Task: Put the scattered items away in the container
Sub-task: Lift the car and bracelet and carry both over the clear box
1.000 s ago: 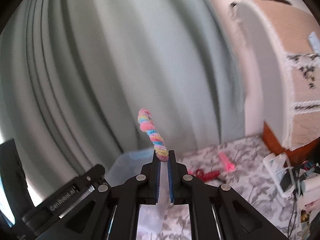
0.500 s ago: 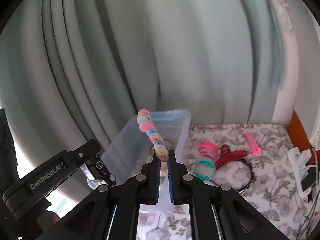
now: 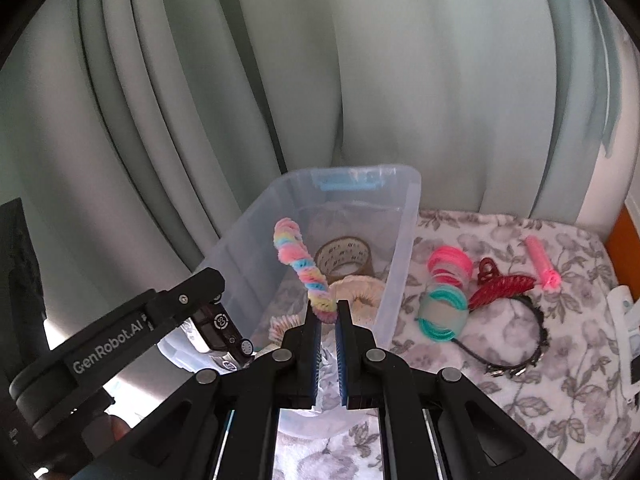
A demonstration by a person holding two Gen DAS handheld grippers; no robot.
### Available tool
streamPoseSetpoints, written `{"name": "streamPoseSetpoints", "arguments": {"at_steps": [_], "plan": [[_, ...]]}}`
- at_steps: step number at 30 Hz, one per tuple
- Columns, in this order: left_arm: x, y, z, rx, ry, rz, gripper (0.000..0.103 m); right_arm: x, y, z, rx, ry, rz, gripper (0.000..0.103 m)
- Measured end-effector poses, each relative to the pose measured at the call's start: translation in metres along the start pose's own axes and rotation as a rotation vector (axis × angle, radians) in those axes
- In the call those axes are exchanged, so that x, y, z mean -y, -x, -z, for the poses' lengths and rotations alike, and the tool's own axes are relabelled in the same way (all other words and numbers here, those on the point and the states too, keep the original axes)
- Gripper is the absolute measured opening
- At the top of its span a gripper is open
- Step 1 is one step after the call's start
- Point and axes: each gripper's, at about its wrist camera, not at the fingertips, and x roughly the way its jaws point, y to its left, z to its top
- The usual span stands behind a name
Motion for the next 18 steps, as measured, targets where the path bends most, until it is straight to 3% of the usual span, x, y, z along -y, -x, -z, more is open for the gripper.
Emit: {"name": "streamPoseSetpoints", "arguments": {"at_steps": [9, 18], "plan": [[-0.01, -0.028, 0.001, -0.037, 0.018, -0.014, 0.036, 0.007, -0.028, 0.007, -0.054, -0.011, -0.016, 0.008], [-0.008, -0.029, 0.004, -0.018, -0.016, -0.037, 0.036, 0.01, -0.041, 0.011, -0.073, -0.017, -0.042, 0.008]]}}
